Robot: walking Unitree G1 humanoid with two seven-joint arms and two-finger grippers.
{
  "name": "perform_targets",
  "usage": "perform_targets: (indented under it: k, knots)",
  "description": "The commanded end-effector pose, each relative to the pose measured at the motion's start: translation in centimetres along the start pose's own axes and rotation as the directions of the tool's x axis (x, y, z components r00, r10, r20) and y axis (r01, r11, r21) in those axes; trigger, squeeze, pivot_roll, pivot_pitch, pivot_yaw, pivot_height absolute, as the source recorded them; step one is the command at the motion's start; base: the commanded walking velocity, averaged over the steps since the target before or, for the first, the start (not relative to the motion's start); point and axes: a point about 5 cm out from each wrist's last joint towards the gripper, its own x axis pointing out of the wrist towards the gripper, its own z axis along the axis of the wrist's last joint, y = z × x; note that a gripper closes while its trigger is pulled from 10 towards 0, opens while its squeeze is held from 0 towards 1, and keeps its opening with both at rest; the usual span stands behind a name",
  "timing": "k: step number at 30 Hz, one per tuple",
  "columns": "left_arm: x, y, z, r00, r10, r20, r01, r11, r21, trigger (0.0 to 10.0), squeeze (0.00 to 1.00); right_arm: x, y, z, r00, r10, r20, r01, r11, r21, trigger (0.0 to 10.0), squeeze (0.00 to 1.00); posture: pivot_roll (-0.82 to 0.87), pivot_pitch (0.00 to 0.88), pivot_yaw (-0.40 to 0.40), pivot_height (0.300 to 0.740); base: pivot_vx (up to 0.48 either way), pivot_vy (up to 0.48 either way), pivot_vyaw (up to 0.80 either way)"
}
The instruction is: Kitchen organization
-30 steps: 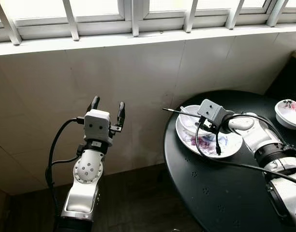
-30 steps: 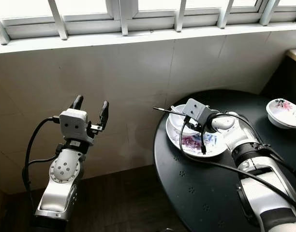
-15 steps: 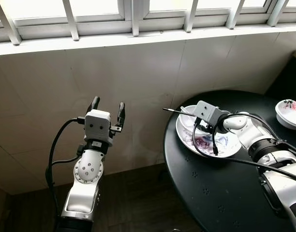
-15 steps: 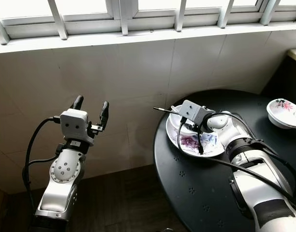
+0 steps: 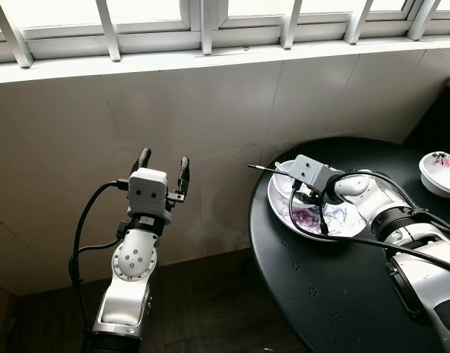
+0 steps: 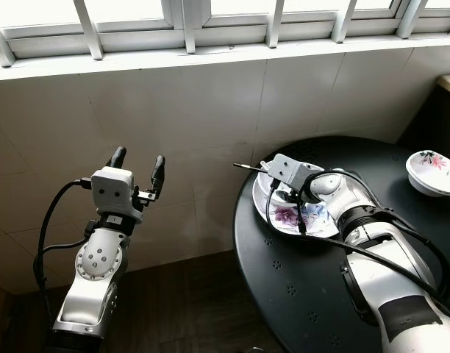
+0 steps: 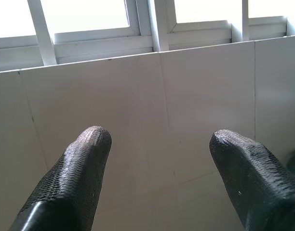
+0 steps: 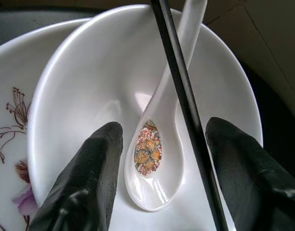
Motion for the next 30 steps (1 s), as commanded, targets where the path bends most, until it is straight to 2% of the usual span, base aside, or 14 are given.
perform_targets:
  k: [1,2,4,5,6,7,8,9,30]
  knots:
    - [-0.01,-0.19,0.18,1.0,0.001,0.001,-0.001,1.0,0.003,10.0,0.0,-0.24,-0.6,0.09,1.0,-0.01,-0.007,0.01,0.999,0.038,10.0,0.0,0.07,0.015,-0.076,0.74,0.0,0.0,0.0]
    - [-0.01,-0.21,0.19,1.0,0.001,0.001,-0.001,1.0,0.003,10.0,0.0,-0.25,-0.62,0.04,1.0,-0.01,-0.01,0.011,0.999,0.045,10.0,0.0,0.07,0.015,-0.076,0.74,0.0,0.0,0.0]
    - [-0.02,-0.22,0.19,1.0,0.001,0.001,-0.001,1.0,0.002,10.0,0.0,-0.27,-0.69,-0.03,1.0,-0.016,-0.017,0.017,0.998,0.053,6.6,0.0,0.07,0.015,-0.076,0.74,0.0,0.0,0.0]
    - [-0.02,-0.22,0.18,1.0,0.002,0.001,-0.002,1.0,0.002,10.0,0.0,-0.27,-0.71,-0.03,1.0,-0.018,-0.018,0.019,0.998,0.056,5.7,0.0,0.07,0.015,-0.076,0.74,0.0,0.0,0.0]
    - [-0.02,-0.22,0.18,1.0,0.002,0.001,-0.002,1.0,0.002,10.0,0.0,-0.27,-0.71,-0.03,1.0,-0.018,-0.018,0.019,0.998,0.056,5.7,0.0,0.07,0.015,-0.076,0.74,0.0,0.0,0.0]
    - [-0.01,-0.22,0.18,1.0,0.002,0.0,-0.002,1.0,0.002,10.0,0.0,-0.27,-0.71,-0.05,1.0,-0.015,-0.021,0.016,0.998,0.063,2.8,0.0,0.07,0.017,-0.077,0.74,0.0,0.0,0.0]
    - [-0.01,-0.22,0.18,1.0,0.002,0.0,-0.002,1.0,0.002,10.0,0.0,-0.27,-0.71,-0.05,1.0,-0.015,-0.021,0.016,0.998,0.063,2.8,0.0,0.07,0.017,-0.077,0.74,0.0,0.0,0.0]
    - [0.03,-0.22,0.17,1.0,0.003,0.0,-0.003,1.0,0.001,10.0,0.0,-0.28,-0.73,-0.02,1.0,-0.013,-0.02,0.015,0.997,0.07,0.0,0.0,0.07,0.018,-0.078,0.74,0.0,0.0,0.0]
    - [0.07,-0.2,0.08,1.0,0.006,-0.007,-0.006,1.0,0.004,10.0,0.0,-0.49,-1.26,0.25,0.999,-0.052,0.0,0.051,0.996,0.071,0.0,0.0,0.06,0.025,-0.076,0.74,0.0,0.0,0.0]
